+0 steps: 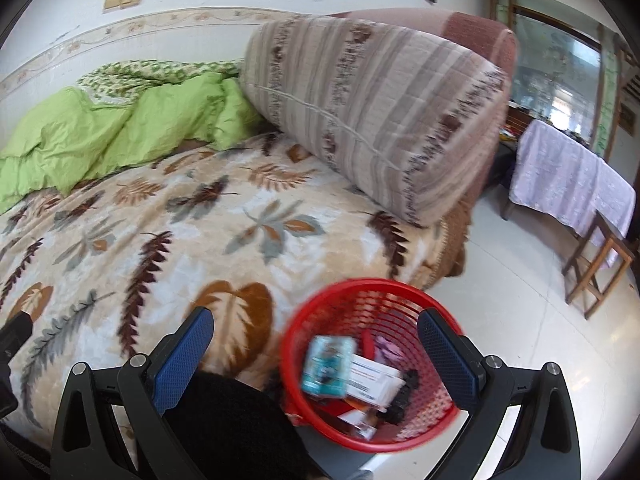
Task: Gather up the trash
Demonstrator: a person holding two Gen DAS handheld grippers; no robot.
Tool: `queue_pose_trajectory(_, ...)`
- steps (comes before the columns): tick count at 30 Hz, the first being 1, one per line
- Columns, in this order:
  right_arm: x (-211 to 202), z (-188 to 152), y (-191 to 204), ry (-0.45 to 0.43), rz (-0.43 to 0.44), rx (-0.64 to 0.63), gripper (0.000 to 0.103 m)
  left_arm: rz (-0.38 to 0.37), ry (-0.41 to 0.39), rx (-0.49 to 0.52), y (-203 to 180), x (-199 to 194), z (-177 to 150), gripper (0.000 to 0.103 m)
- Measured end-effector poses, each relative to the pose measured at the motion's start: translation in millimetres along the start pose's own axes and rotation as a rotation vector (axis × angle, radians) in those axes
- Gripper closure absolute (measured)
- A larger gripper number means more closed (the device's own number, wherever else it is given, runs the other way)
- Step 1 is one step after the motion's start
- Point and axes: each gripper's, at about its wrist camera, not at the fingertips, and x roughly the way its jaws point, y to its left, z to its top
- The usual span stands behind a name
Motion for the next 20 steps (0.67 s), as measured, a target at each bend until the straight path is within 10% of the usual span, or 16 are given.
queue_pose_trajectory(12,103.3,24.6,203.4,0.162,0.291,-0.252,0.001,0.365,0.218,-0.43,189.5,69.4,-35.4,0.0)
queue_pose_trajectory(20,184.4,29.8,299.0,0.227,0.291,-0.249,0.001,0.372,0.309,-0.43,214.2,124.8,-34.0,0.0)
